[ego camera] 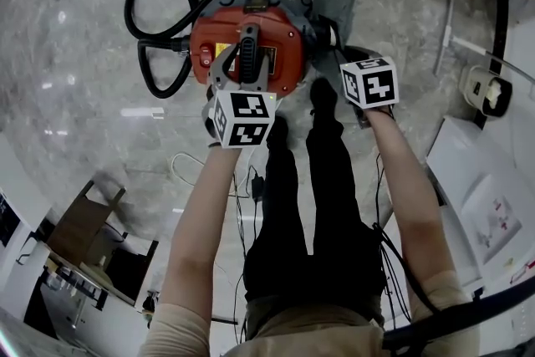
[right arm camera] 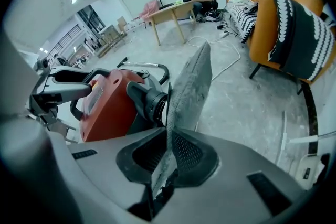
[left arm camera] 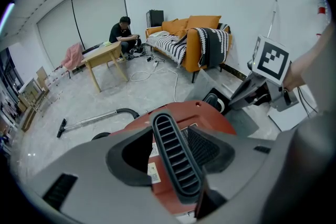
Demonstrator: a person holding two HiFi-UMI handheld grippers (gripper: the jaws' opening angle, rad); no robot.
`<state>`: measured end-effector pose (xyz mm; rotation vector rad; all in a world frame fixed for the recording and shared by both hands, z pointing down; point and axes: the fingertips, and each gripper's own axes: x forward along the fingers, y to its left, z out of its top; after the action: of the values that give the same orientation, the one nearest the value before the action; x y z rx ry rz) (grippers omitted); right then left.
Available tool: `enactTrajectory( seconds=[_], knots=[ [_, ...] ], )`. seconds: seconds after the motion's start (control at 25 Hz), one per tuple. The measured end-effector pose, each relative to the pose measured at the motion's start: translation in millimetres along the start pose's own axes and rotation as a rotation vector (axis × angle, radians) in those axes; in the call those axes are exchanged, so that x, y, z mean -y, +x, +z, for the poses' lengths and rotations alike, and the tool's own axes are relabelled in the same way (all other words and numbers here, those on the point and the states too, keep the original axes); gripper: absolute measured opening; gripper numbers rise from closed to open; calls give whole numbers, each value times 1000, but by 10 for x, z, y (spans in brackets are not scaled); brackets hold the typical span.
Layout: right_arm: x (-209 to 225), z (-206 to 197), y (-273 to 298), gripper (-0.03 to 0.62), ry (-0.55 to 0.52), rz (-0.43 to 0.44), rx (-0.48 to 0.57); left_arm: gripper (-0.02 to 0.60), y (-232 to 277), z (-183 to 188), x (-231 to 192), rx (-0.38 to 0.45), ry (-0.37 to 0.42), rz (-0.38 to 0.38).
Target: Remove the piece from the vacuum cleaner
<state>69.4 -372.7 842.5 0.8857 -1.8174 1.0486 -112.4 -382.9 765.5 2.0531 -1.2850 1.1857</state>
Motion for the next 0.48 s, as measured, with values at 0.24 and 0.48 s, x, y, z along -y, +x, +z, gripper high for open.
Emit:
enactTrajectory(
  seconds=[0.24, 0.48],
  knots=[
    [6, -14, -4, 35, -54, -2, -3, 201, 12, -26, -3, -32, -7, -8],
    [56, -52, -14, 35, -74, -3, 15, 201, 13, -21, 1, -30, 6, -5]
  ],
)
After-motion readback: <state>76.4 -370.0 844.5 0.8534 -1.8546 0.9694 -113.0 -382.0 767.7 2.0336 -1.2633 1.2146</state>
